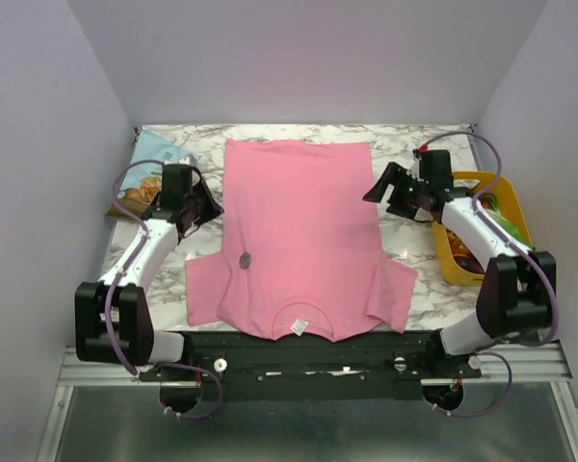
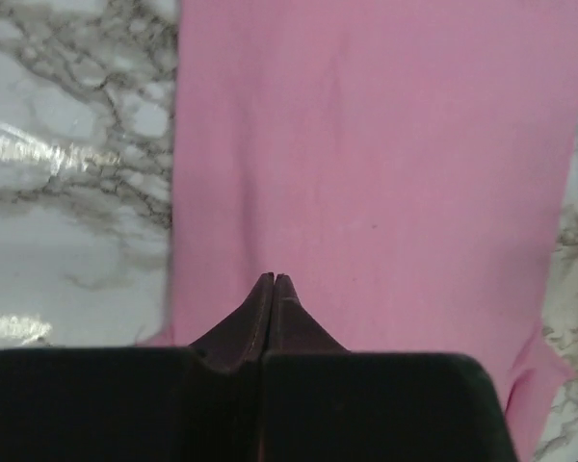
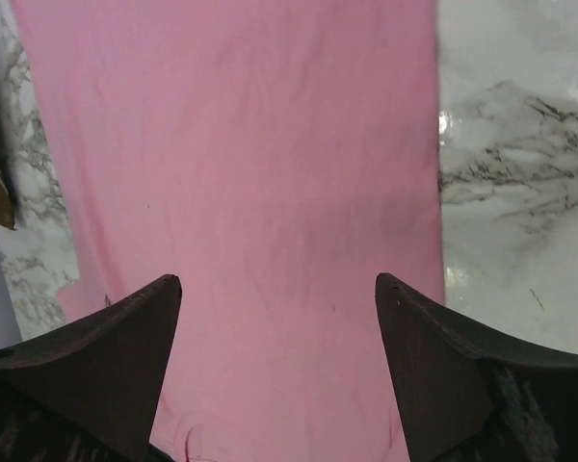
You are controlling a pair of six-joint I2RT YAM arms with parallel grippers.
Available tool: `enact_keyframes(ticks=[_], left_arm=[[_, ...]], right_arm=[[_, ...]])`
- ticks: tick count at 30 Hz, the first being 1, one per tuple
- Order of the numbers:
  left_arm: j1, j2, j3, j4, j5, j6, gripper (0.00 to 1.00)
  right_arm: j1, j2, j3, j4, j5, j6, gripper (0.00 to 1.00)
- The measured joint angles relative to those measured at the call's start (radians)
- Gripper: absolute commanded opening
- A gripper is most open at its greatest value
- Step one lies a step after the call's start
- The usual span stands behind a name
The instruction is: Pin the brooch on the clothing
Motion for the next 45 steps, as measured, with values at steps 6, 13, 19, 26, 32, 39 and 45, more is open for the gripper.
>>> enact_keyframes(ticks=[6,13,19,26,32,39,45], left_arm=[[0.0,-0.146,-0.253,-0.017,-0.084,-0.067,0.0],[0.0,-0.125,-0.339,-0.056,-0.145,-0.094,0.0],[0.001,-0.034,-0.355,-0.061,-0.196,-0.1,0.0],[-0.003,-0.015,-0.331,-0.075,-0.274,-0.107,0.0],[-0.005,-0.013,-0.327,-0.084,-0.349,-0.117,0.0],[-0.005,-0.032,-0.331,-0.134,-0.43,-0.126,0.0],[-0.005,-0.033,-0.331,-0.147,-0.448,-0.126,0.0]], right_arm=[[0.0,-0.221,-0.17,0.008,0.003,0.02,0.77],[0.003,-0.266,-0.314,-0.016,0.017,0.008,0.69],[0.01,-0.252,-0.407,-0.063,0.025,0.003,0.69],[0.013,-0.251,-0.415,-0.085,0.07,0.005,0.69],[0.014,-0.193,-0.401,-0.158,0.134,0.005,0.61],[0.014,-0.17,-0.393,-0.222,0.185,0.025,0.32],[0.014,-0.143,-0.39,-0.257,0.209,0.031,0.05]])
